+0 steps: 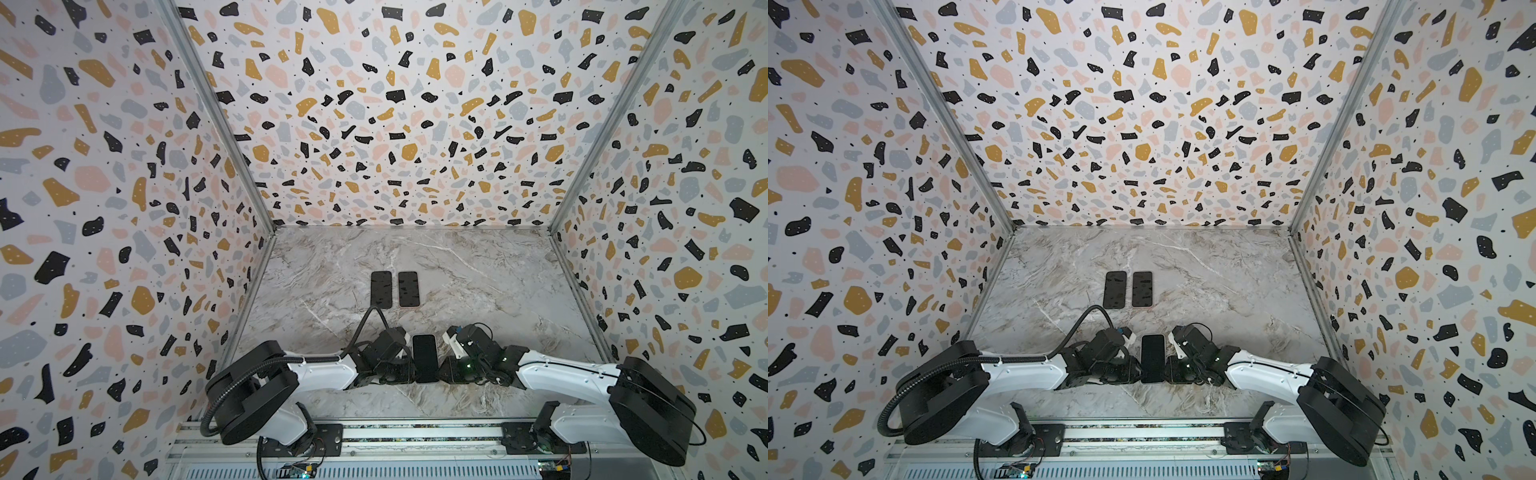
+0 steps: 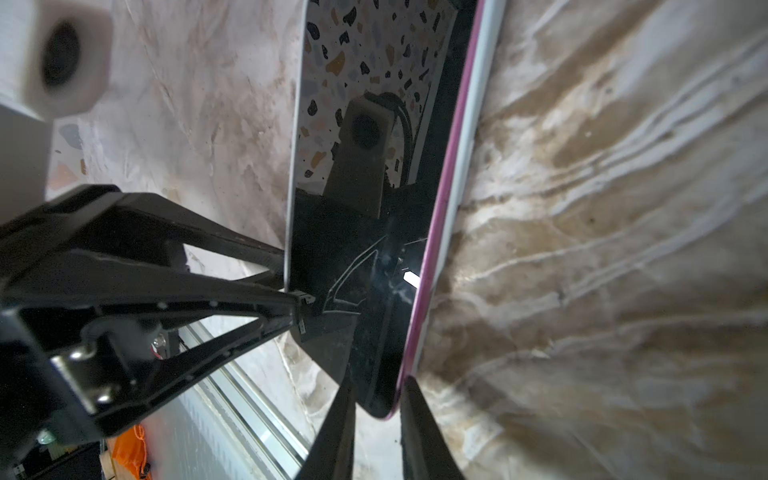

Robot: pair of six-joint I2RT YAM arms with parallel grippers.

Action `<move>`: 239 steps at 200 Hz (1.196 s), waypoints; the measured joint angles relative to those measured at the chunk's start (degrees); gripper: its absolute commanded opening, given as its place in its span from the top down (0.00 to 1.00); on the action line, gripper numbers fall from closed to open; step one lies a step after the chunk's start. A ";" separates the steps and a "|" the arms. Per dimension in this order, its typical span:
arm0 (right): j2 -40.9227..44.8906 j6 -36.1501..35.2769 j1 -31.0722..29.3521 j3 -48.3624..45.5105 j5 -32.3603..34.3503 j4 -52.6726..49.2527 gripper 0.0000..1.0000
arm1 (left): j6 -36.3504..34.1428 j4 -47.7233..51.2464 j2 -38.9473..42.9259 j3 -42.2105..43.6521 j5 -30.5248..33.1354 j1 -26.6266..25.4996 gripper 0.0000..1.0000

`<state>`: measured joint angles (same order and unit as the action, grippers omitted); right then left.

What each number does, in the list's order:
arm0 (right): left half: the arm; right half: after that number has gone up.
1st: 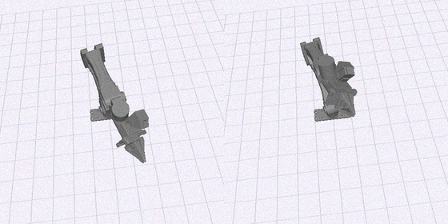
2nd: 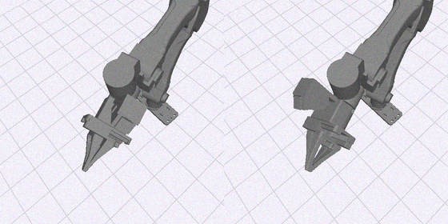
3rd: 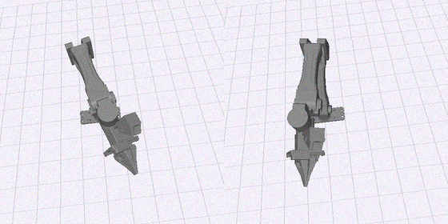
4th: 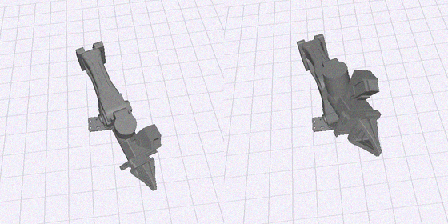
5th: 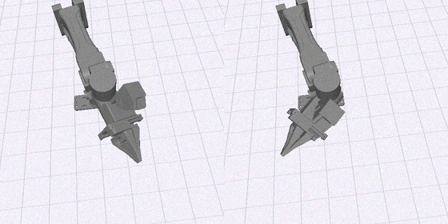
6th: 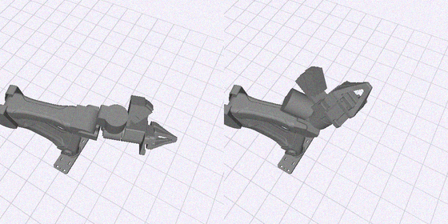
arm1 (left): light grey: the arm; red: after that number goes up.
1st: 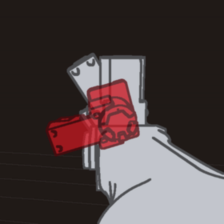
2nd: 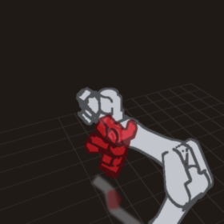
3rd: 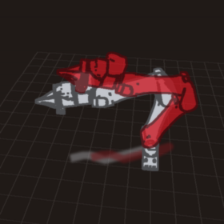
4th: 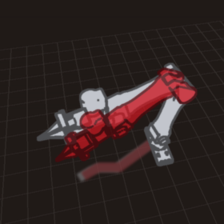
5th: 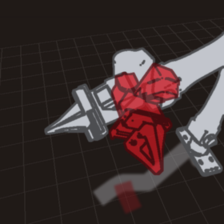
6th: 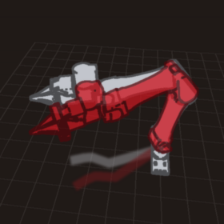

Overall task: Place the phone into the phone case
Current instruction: 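Grip the cased phone edges again with both grippers and press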

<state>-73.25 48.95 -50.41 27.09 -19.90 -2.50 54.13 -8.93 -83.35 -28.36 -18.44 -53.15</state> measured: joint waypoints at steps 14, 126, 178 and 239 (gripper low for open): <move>-0.35 0.09 -0.13 0.00 0.02 0.00 0.81 | 0.20 -0.24 0.00 0.15 0.00 -0.02 0.67; -1.49 1.62 0.22 -0.04 -0.46 1.05 0.92 | 2.34 -4.22 -0.61 1.90 -0.22 0.00 0.67; -2.54 2.38 0.87 -0.59 -1.79 2.47 0.93 | 3.32 -5.33 -0.83 2.43 -0.17 0.00 0.67; -2.93 3.21 1.40 -1.27 -2.80 4.00 0.93 | 3.54 -5.40 -0.76 2.47 -0.15 0.00 0.67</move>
<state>-76.18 52.16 -49.01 25.82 -22.70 1.50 57.67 -14.33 -84.12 -25.89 -18.59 -53.15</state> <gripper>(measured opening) 0.073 0.327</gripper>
